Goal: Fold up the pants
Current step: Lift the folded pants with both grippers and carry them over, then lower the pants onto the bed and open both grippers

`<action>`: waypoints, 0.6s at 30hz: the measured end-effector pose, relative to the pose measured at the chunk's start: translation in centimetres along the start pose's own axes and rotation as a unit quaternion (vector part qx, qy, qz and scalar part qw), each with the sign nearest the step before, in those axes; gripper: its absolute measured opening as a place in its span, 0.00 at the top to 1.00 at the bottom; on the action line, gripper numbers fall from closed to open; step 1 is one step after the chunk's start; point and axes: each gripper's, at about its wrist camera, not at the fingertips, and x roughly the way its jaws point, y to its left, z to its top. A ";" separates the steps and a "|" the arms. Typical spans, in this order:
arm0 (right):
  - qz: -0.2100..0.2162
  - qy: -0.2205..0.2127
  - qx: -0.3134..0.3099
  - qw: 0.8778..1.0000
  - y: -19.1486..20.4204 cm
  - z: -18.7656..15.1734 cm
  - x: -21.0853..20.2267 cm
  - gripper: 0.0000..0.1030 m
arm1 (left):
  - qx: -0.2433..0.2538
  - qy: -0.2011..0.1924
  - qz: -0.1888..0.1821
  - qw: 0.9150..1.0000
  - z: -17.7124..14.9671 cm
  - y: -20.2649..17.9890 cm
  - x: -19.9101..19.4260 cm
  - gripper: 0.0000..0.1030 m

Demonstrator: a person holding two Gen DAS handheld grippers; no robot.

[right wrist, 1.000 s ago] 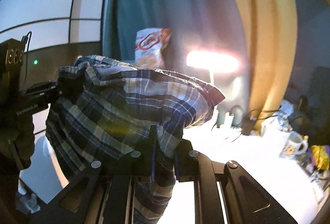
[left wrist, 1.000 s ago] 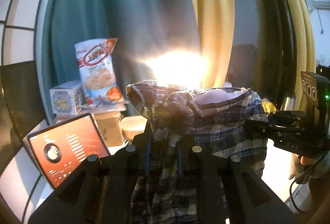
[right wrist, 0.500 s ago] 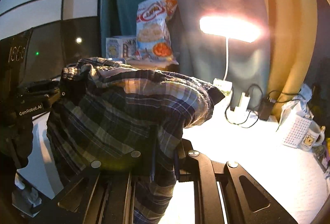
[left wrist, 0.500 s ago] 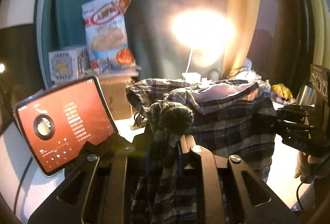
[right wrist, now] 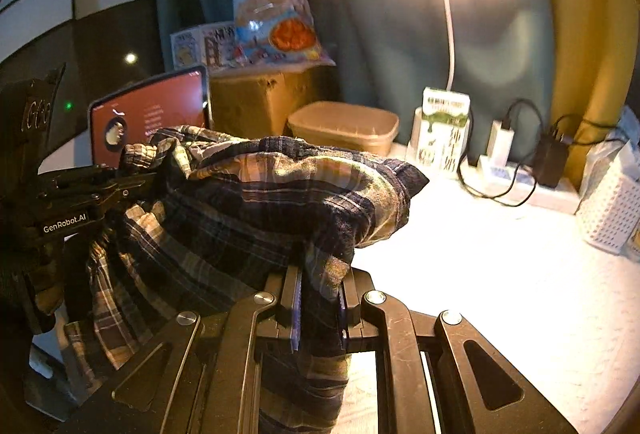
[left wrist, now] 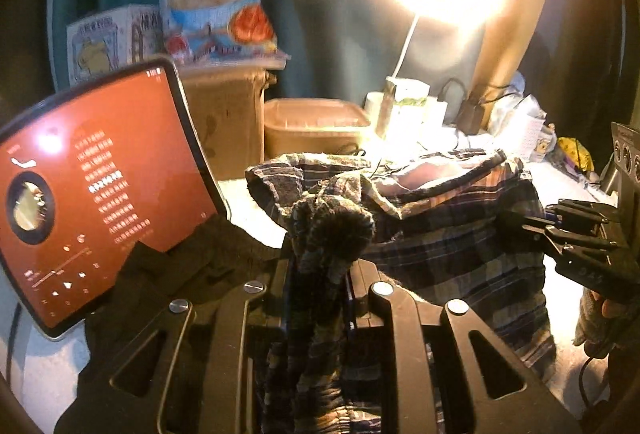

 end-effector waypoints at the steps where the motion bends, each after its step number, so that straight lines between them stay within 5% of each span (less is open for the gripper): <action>1: 0.001 0.003 0.002 1.000 -0.1 -0.1 0.4 0.87 | -0.001 0.006 0.000 1.000 -0.1 0.2 0.5 0.81; 9: 0.011 0.051 0.022 0.998 -1.4 -0.9 4.6 0.87 | -0.022 0.040 0.007 0.999 -0.7 1.5 3.6 0.76; 13: 0.012 0.071 0.042 0.997 -2.2 -1.3 6.5 0.87 | -0.039 0.052 0.012 0.998 -1.0 2.6 4.3 0.63; 18: 0.011 0.084 0.080 0.993 -3.6 -1.6 7.7 0.66 | -0.056 0.055 0.018 0.997 -1.2 4.0 4.4 0.45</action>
